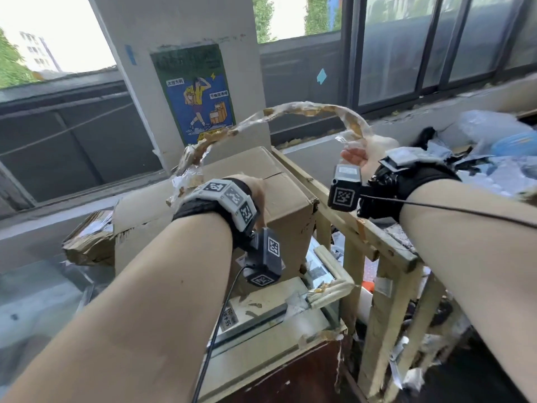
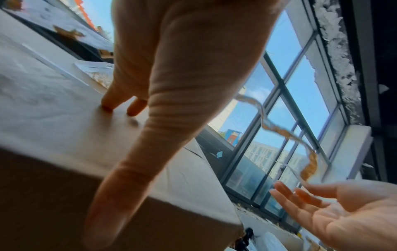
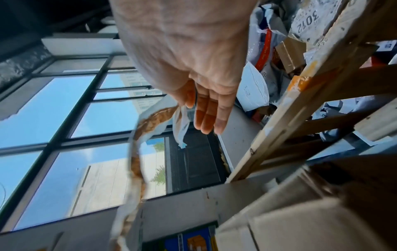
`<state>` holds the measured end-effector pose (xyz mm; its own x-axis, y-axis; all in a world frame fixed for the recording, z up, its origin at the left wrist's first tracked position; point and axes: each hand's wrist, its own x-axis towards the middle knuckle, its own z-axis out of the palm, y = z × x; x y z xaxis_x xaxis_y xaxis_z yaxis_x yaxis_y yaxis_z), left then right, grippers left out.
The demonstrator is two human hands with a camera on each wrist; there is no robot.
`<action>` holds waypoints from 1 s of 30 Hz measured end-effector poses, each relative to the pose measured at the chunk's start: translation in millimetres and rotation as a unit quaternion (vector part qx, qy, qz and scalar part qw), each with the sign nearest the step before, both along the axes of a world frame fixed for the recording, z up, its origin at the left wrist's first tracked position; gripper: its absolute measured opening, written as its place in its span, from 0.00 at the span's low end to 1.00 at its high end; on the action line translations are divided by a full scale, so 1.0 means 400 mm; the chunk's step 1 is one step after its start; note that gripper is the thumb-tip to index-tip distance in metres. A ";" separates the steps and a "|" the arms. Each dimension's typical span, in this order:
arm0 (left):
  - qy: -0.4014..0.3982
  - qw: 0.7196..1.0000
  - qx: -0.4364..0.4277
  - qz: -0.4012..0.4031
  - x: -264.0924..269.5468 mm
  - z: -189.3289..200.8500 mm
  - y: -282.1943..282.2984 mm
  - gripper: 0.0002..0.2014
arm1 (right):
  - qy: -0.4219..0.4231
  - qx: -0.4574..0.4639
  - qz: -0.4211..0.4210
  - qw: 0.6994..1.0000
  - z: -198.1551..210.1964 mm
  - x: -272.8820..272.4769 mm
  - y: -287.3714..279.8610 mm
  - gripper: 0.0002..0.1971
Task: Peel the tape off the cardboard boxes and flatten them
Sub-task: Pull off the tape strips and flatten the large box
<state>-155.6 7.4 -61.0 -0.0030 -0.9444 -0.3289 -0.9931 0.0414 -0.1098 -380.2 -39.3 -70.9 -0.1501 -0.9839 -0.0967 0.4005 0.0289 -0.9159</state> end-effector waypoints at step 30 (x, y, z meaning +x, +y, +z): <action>0.000 0.945 -0.325 -0.036 0.093 -0.002 0.100 0.64 | 0.242 -0.030 -0.084 0.966 0.024 0.231 -0.012 0.06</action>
<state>-118.3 47.4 -61.9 -0.0747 -0.9446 0.3196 -0.9902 0.0323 -0.1360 -287.9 -44.2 -61.4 -0.3221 -0.9431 0.0825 -0.0816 -0.0591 -0.9949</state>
